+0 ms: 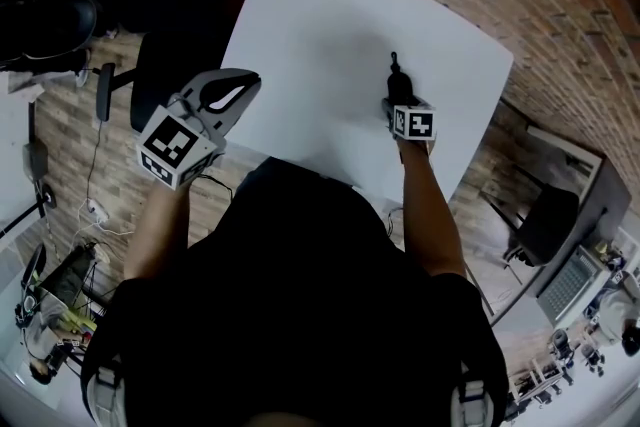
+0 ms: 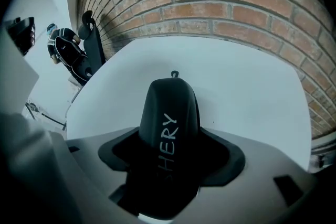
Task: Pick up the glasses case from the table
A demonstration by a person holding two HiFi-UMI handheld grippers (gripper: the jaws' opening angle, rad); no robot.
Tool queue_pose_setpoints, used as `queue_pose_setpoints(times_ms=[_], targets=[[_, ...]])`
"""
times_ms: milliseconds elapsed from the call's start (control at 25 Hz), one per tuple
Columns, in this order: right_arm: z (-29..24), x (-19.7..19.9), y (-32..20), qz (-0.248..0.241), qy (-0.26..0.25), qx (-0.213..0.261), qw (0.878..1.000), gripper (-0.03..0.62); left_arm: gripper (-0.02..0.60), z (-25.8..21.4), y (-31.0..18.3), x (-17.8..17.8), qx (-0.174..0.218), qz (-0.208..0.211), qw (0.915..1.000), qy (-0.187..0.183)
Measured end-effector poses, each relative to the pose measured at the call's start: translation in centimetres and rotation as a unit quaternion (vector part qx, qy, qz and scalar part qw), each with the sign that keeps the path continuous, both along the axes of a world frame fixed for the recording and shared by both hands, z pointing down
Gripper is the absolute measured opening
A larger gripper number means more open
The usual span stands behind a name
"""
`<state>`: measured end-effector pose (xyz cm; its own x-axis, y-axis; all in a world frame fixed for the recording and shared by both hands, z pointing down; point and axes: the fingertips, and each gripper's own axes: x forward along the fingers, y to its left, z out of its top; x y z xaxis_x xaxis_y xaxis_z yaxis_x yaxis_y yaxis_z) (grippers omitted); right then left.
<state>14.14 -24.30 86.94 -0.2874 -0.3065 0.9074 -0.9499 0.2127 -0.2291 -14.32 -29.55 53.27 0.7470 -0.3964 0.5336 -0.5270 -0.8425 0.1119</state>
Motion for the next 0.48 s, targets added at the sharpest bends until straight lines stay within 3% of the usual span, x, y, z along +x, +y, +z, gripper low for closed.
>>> queue_pose_setpoints(times_ms=[480], targets=[[-0.5, 0.1, -0.1, 0.047, -0.065, -0.008, 0.997, 0.334, 0.025, -1.8, 1.6, -0.4, 0.017, -0.01, 0.9998, -0.002]])
